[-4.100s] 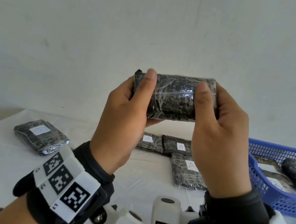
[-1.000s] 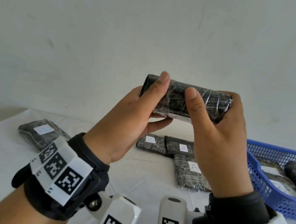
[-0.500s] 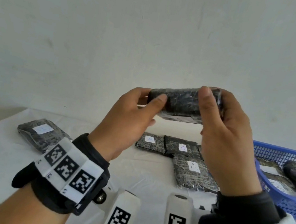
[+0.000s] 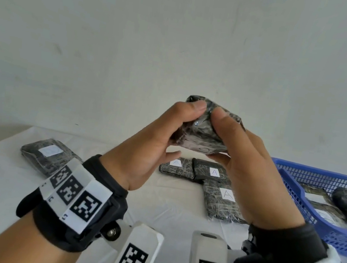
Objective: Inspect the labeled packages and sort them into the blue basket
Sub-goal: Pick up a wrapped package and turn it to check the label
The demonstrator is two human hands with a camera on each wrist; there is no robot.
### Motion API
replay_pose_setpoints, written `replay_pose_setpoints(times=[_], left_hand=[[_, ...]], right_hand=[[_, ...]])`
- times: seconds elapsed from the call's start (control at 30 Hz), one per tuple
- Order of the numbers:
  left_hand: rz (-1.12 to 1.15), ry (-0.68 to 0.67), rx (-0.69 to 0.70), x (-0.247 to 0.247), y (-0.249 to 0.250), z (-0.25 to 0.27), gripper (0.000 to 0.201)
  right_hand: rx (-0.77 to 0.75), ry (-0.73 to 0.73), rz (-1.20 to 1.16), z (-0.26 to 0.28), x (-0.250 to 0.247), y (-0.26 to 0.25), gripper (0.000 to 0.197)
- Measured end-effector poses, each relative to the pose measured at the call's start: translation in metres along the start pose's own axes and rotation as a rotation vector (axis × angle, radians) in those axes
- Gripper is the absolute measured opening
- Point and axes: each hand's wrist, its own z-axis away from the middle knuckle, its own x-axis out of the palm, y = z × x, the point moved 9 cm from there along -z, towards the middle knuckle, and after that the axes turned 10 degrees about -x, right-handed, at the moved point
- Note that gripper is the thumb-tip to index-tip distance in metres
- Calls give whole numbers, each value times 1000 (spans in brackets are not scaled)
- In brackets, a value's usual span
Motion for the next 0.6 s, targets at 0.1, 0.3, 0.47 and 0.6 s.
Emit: replay_pose_setpoints(times=[0.1, 0.3, 0.47, 0.6], left_hand=[[-23, 10, 14, -3, 3, 0, 38], [12, 9, 2, -3, 3, 0, 31], [6, 5, -19, -2, 2, 0, 29], [21, 46, -52, -4, 0, 1, 30]], right_hand=[[-18, -10, 6, 0, -2, 1, 40], [12, -26, -29, -1, -3, 6, 31], [29, -71, -41, 3, -3, 4, 31], [52, -76, -28, 2, -4, 10, 36]])
